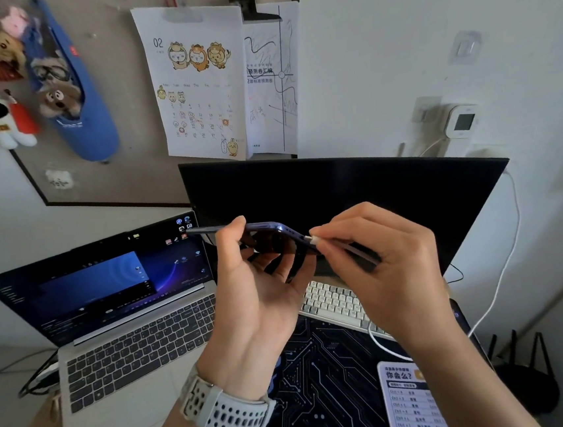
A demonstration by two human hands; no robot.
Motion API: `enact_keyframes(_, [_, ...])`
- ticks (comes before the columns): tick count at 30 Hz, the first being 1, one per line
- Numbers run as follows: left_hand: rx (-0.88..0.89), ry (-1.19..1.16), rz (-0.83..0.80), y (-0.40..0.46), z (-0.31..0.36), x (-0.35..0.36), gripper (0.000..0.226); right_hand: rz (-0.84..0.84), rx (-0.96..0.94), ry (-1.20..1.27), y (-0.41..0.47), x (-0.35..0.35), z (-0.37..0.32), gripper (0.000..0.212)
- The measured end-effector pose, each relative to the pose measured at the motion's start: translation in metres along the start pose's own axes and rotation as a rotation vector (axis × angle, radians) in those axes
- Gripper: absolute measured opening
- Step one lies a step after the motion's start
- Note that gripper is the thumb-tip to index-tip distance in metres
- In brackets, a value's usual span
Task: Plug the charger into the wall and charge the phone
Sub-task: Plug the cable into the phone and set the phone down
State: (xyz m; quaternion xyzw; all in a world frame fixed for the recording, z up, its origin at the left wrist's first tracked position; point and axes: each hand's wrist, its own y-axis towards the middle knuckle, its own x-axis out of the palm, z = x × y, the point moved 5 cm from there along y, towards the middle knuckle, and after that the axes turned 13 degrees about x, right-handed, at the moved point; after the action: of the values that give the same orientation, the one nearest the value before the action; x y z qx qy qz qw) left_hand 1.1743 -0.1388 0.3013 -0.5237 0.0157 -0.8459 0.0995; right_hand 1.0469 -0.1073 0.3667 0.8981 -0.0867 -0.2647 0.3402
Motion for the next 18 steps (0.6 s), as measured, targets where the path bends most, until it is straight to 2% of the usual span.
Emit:
enact_keyframes(2, [0.043, 0.038, -0.003, 0.0002, 0.0012, -0.0003, 0.045, 0.013, -0.022, -0.056, -0.0005, 0.0000, -0.0008, 0.006])
enact_keyframes(8, [0.255, 0.176, -0.004, 0.0032, 0.0087, 0.0002, 0.052, 0.019, -0.038, -0.176, -0.0020, 0.0029, 0.0019, 0.006])
enact_keyframes(18, [0.421, 0.336, -0.025, 0.0072, 0.0063, 0.0035, 0.040, 0.026, -0.012, -0.203, -0.0029, 0.0056, 0.0077, 0.005])
